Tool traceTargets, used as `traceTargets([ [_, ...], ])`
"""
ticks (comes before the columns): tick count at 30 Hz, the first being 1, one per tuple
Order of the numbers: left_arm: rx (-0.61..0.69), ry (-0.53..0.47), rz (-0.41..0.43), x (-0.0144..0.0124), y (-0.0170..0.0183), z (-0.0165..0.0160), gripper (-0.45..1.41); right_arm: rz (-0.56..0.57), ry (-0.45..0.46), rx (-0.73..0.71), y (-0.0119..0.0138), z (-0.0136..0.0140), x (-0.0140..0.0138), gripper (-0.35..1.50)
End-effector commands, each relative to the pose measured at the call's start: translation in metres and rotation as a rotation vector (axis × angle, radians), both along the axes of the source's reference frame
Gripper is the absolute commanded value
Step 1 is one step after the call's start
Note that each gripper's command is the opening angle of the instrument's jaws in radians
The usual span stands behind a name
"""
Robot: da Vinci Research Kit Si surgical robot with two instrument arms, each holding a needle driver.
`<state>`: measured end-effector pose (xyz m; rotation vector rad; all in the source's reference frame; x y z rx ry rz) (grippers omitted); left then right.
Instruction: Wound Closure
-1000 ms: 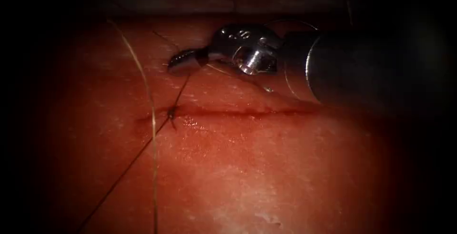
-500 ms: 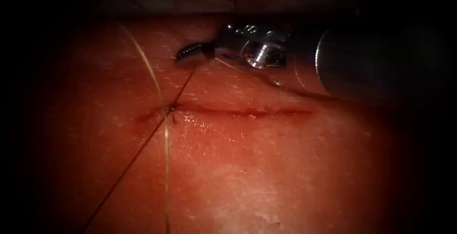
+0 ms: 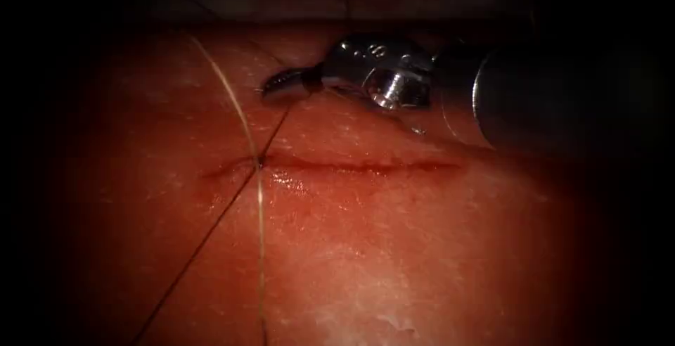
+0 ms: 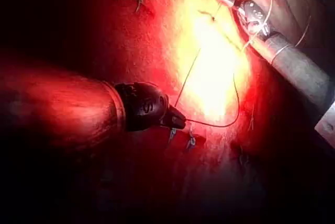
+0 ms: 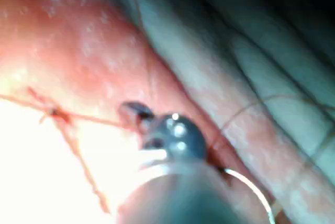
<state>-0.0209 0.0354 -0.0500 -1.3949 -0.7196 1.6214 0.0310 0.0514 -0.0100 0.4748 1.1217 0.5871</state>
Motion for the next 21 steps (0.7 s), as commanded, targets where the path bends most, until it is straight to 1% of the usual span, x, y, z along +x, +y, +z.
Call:
traceTargets([
  [1,0.013,-0.014,-0.001,-0.0005,0.0008,0.0007,-0.35,0.056,0.005,0.016,0.0005,-0.0021,0.0005,1.21],
  [4,0.026,-0.036,-0.005,-0.0006,0.003,0.0008,-0.35,0.104,0.021,0.049,0.001,-0.0049,-0.0005,1.26],
  [5,0.055,-0.071,-0.024,-0.0007,0.0045,0.001,-0.35,0.129,0.028,0.064,0.0014,-0.0067,-0.0015,1.28],
  [6,0.061,-0.081,-0.028,-0.0007,0.0051,0.0011,-0.35,0.135,0.027,0.06,0.0015,-0.0075,-0.0019,1.28],
  [7,0.072,-0.093,-0.03,-0.0009,0.0065,0.0014,-0.35,0.143,0.021,0.059,0.0017,-0.0091,-0.003,1.3],
  [10,0.092,-0.118,-0.044,-0.0014,0.0085,0.0018,-0.35,0.168,0.027,0.049,0.0015,-0.0107,-0.0042,1.28],
  [11,0.094,-0.125,-0.047,-0.0016,0.0091,0.0019,-0.35,0.174,0.029,0.046,0.0013,-0.0111,-0.0044,1.23],
  [12,0.1,-0.134,-0.05,-0.002,0.0107,0.002,-0.35,0.169,0.04,0.043,0.0004,-0.0117,-0.0047,1.11],
  [15,0.108,-0.147,-0.058,-0.0028,0.0129,0.0021,-0.35,0.159,0.049,0.045,-0.0011,-0.012,-0.0045,1.01],
  [16,0.111,-0.149,-0.059,-0.003,0.0135,0.0022,-0.35,0.16,0.055,0.043,-0.0015,-0.012,-0.0043,0.99],
  [17,0.116,-0.157,-0.065,-0.0037,0.015,0.0023,-0.35,0.165,0.066,0.04,-0.0022,-0.012,-0.0039,0.99],
  [21,0.129,-0.187,-0.071,-0.005,0.0178,0.0027,-0.35,0.164,0.077,0.042,-0.0031,-0.0122,-0.0026,0.98],
])
